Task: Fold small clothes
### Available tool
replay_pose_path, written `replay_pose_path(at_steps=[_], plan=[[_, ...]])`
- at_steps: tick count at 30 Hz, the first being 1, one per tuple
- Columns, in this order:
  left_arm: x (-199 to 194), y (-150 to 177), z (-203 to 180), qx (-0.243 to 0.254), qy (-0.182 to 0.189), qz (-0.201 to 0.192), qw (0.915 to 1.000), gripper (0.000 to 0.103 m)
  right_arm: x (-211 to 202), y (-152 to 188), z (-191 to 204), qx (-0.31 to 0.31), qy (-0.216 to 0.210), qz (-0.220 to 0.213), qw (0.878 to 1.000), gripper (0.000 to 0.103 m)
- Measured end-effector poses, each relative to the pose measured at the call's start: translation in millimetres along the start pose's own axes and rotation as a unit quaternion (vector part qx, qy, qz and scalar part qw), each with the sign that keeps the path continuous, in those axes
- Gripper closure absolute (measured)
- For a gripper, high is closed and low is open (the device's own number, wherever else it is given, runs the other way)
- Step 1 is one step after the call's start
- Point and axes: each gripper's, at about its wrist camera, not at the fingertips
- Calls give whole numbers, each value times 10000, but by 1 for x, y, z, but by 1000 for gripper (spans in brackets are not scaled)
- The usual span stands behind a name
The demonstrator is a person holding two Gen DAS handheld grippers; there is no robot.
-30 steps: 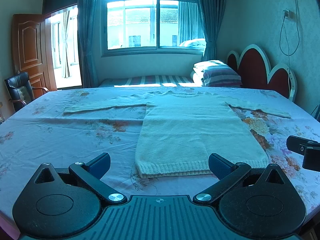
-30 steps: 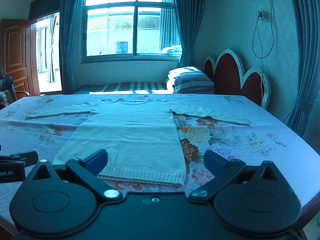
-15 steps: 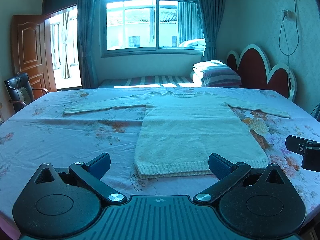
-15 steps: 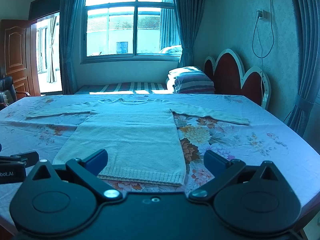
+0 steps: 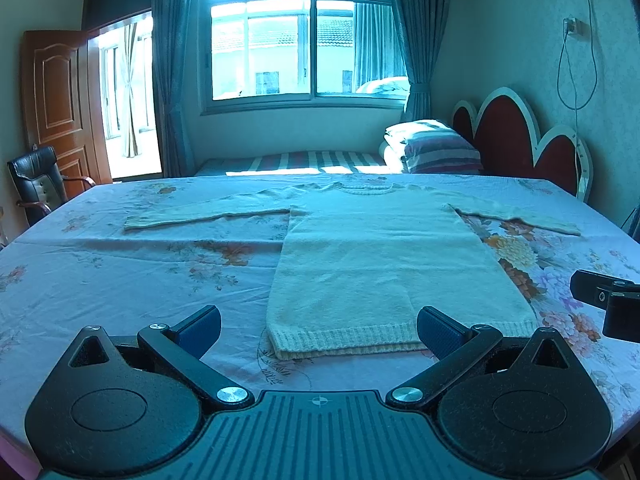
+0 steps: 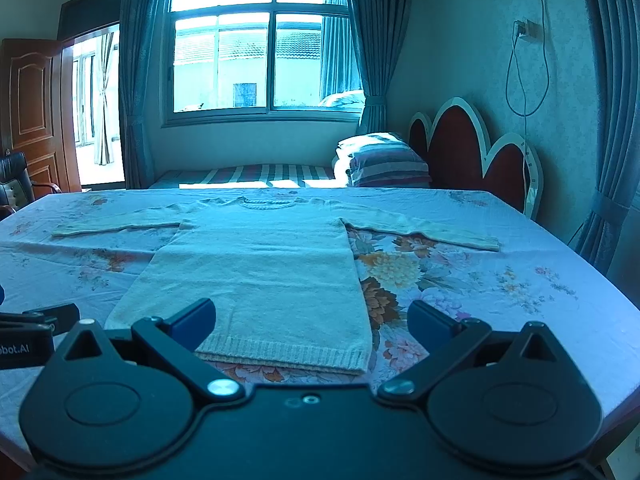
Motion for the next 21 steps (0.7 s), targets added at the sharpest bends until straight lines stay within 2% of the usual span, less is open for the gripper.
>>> replay_pose_path(at_steps=[6, 9, 13, 16, 21], plan=[[4, -1, 2, -34, 118, 110, 9999, 0, 2, 0, -1, 1, 19, 12, 10000, 1], [9, -5, 15, -399, 224, 70, 9989, 0, 3, 0, -1, -16, 32, -1, 10000, 0], [26, -15, 43, -751, 86, 3, 9971, 0, 16, -7, -9, -107, 244, -92, 9996, 0], [53, -24, 68, -1025, 105, 54, 9947, 0, 37, -18, -19, -93, 336, -155, 9993, 0], [129, -41, 119, -1531, 87, 171, 9880, 1, 88, -43, -35, -29, 369, -254, 9990, 0]])
Point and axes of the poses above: each gripper's, at about its wrist camera, not at the fingertips, and x roughly the way its jaws point, z to its left, y to its underside, and after that the axes turned 10 degrees about -z, right-handed
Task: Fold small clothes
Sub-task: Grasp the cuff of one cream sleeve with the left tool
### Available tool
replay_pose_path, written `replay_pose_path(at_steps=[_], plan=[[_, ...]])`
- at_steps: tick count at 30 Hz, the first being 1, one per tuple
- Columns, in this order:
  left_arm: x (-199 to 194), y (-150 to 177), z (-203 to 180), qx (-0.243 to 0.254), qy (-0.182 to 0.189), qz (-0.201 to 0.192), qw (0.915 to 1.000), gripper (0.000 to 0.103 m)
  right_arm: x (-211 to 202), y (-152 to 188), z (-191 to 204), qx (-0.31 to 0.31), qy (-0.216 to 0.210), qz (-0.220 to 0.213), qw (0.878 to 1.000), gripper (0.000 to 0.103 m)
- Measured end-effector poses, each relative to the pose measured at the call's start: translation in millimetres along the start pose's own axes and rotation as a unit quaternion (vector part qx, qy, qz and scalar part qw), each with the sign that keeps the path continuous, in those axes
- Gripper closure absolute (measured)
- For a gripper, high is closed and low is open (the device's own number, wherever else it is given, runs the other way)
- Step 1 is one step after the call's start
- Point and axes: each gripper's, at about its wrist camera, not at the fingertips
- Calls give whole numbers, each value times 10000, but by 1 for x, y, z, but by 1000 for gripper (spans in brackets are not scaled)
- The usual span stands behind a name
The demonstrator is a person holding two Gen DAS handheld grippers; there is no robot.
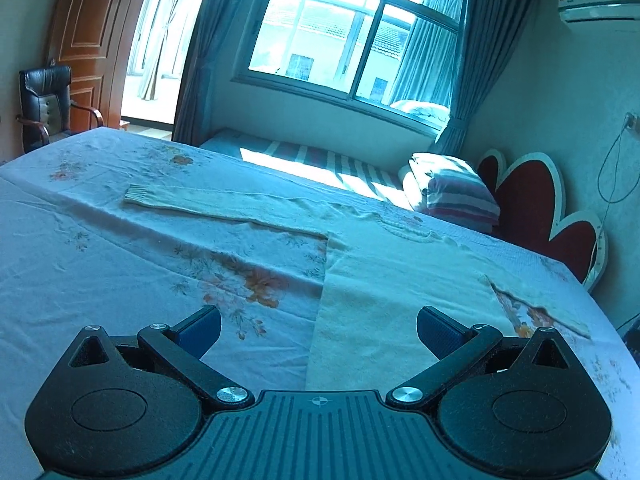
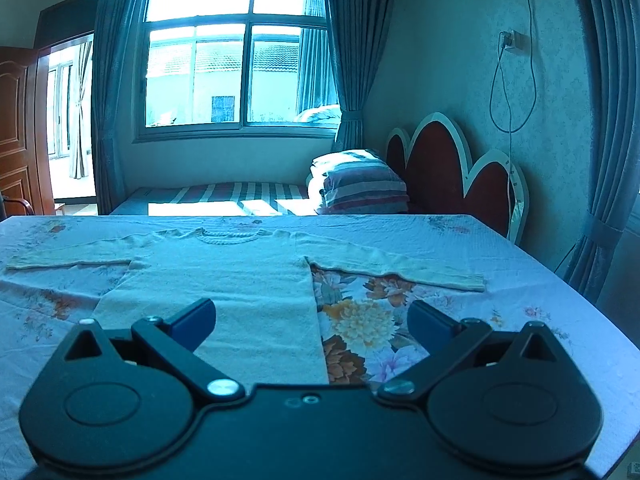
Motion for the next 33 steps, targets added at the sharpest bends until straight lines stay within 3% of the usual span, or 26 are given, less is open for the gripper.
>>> replay_pose_path(at_steps=[2, 6, 7, 8, 9, 11, 13, 16, 18, 21, 28, 31, 32, 33], plan=[[38, -14, 24, -344, -7, -28, 9994, 1, 23, -10, -2, -19, 37, -41, 10000, 0], [118, -39, 79, -942, -573, -149, 9938, 1, 75, -21, -7, -133, 94, -136, 9998, 0], [139, -45, 94, -1087, -740, -136, 9912, 8, 94, -23, -11, -137, 159, -117, 9997, 0], [165, -51, 114, -1355, -869, -143, 9869, 31, 109, -24, -15, -101, 190, -79, 9997, 0], [184, -55, 130, -1598, -928, -138, 9827, 39, 123, -25, -20, -60, 222, -41, 9997, 0], [225, -59, 165, -1994, -1273, -167, 9715, 38, 150, -24, -28, -12, 326, 32, 9995, 0], [260, -57, 199, -2595, -1447, -25, 9548, 38, 177, -19, -38, 55, 408, 185, 9990, 0], [296, -50, 228, -2773, -1816, 57, 9435, 38, 206, -12, -46, 125, 444, 406, 9981, 0], [312, -38, 247, -3161, -1796, 189, 9314, 38, 220, -9, -44, 46, 483, 464, 9977, 0], [327, -30, 266, -3407, -1627, -9, 9260, 38, 231, -6, -39, -6, 563, 559, 9968, 1], [361, -22, 287, -3540, -1195, -166, 9274, 40, 228, -16, -29, 18, 869, 547, 9947, 0], [373, -20, 286, -3319, -1284, -71, 9345, 71, 217, -22, -27, 128, 1008, 460, 9938, 0], [377, -20, 288, -3280, -1334, -18, 9352, 89, 214, -23, -28, 194, 1060, 470, 9931, 0], [381, -18, 291, -3237, -1385, 29, 9360, 98, 212, -24, -30, 258, 1103, 492, 9923, 0]])
Point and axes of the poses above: each gripper's, at about its wrist camera, not at the fingertips, and x roughly the way its jaws point, z to its left, y to its underside, and after that the axes turned 10 degrees about -z, right-handed
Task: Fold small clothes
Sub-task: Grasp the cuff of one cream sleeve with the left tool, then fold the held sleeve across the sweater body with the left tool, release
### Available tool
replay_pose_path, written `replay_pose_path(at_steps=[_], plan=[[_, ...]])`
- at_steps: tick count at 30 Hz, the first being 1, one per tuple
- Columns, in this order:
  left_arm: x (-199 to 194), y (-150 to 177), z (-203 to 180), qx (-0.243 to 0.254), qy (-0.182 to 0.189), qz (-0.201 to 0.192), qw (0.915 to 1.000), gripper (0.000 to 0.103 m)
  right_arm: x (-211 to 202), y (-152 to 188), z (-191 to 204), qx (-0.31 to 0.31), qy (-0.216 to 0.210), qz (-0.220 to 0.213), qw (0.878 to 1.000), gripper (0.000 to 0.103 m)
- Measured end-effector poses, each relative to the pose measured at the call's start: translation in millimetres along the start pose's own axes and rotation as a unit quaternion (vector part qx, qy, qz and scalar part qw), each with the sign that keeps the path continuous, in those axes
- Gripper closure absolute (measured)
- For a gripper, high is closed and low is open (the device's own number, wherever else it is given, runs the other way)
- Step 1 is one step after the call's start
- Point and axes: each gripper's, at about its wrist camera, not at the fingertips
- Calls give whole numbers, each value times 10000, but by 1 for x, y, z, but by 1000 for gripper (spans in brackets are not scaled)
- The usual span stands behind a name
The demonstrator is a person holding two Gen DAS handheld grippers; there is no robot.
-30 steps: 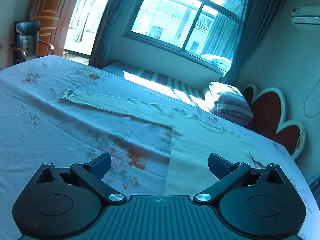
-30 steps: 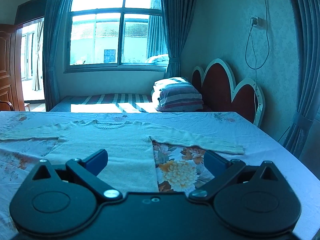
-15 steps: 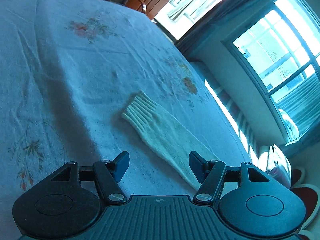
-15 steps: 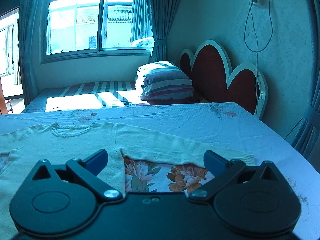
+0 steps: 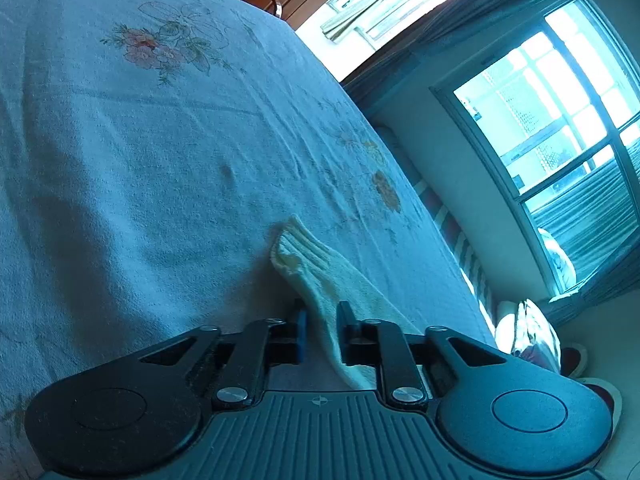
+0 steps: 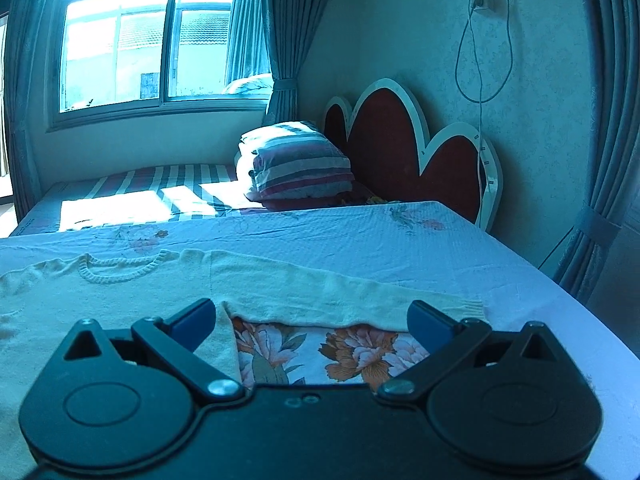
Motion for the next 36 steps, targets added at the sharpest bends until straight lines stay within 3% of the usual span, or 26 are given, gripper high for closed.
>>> replay_pose_path(at_steps=[4, 6, 10, 13, 16, 18, 21, 25, 27, 30, 36], plan=[[6, -7, -6, 144, 35, -23, 9999, 101, 0, 0, -16, 273, 242, 53, 9993, 0], [0, -10, -23, 344, 86, -218, 9991, 101, 3, 2, -28, 351, 411, 95, 9985, 0], [-17, -12, -92, 853, 507, -500, 9938, 101, 7, 8, -58, 418, 784, 201, 9958, 0], [-27, 3, -163, 1410, 938, -585, 9838, 101, 10, 14, -81, 509, 910, 208, 9943, 0], [-36, 36, -247, 2102, 1422, -625, 9652, 101, 18, 21, -101, 613, 951, 300, 9931, 0], [-52, 75, -300, 2554, 1755, -666, 9484, 101, 26, 25, -114, 667, 908, 352, 9930, 0], [-63, 149, -368, 3181, 2133, -630, 9216, 101, 39, 30, -137, 701, 829, 428, 9932, 0], [-63, 258, -443, 3912, 2419, -145, 8878, 101, 55, 38, -182, 788, 895, 518, 9915, 0], [-58, 309, -466, 4200, 2422, 155, 8744, 101, 61, 43, -205, 846, 988, 596, 9897, 0], [-61, 372, -479, 4490, 2325, 503, 8613, 101, 70, 52, -234, 904, 1088, 754, 9871, 0], [-75, 421, -482, 4847, 2331, 514, 8415, 101, 71, 66, -272, 917, 1251, 847, 9843, 0]])
Point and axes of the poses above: each gripper's, at about its wrist camera, not at the fingertips, and x roughly the way its jaws point, z to its left, y to its underside, and after that the axes turned 10 degrees about -z, right-handed
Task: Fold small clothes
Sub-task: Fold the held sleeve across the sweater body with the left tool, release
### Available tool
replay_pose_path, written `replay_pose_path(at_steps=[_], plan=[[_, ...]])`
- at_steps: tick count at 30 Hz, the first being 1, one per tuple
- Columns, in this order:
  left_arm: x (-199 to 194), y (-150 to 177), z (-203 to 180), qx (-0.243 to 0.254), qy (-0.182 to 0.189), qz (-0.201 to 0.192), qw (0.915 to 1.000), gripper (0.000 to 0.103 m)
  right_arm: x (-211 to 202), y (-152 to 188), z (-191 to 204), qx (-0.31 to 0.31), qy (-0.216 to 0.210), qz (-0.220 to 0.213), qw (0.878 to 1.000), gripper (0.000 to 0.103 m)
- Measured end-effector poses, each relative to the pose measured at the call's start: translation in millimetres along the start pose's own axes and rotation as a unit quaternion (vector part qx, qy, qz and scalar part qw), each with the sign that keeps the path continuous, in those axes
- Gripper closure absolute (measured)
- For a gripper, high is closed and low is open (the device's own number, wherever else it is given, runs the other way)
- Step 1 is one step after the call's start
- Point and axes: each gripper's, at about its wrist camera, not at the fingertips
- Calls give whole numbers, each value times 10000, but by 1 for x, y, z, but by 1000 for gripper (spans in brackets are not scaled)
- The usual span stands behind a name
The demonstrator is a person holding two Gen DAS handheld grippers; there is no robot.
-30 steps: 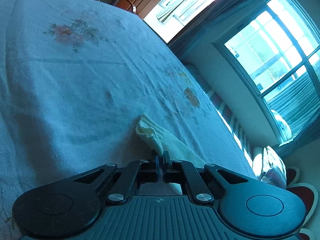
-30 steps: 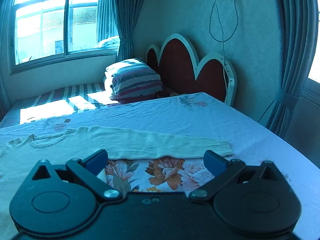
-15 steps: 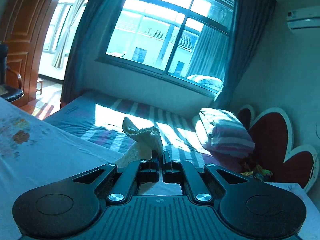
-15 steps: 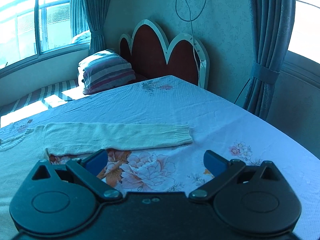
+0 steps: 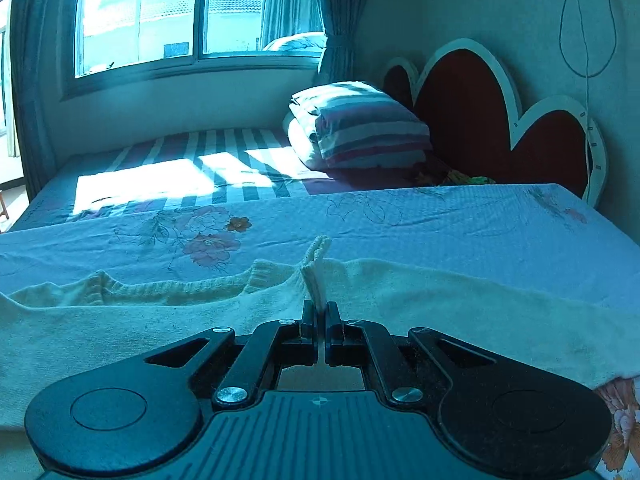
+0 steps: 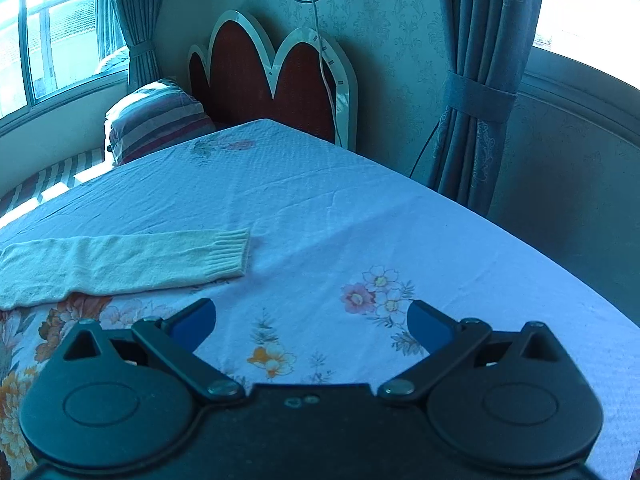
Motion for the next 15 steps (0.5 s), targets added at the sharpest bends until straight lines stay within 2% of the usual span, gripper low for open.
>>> replay_pose_path(at_steps=[7, 9, 13, 14, 15], plan=[[18, -3, -25, 239, 101, 95, 9996, 101, 9, 12, -22, 170, 138, 193, 9996, 0], [24, 0, -31, 336, 122, 240, 9991, 101, 11, 13, -22, 189, 143, 215, 9995, 0], [29, 9, -56, 852, 501, 630, 9931, 98, 17, 12, -18, 181, 98, 233, 9995, 0], [24, 10, -62, 977, 608, 560, 9918, 75, 18, 12, -17, 175, 86, 238, 9995, 0], [16, 10, -64, 967, 821, 476, 9908, 44, 20, 11, -15, 162, 69, 243, 9996, 0]])
Point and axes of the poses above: each gripper's, at about its wrist camera, not at the fingertips, and x roughly the way its jaws point, z to its left, y to its underside, and after that the axes turned 10 degrees about -z, right-handed
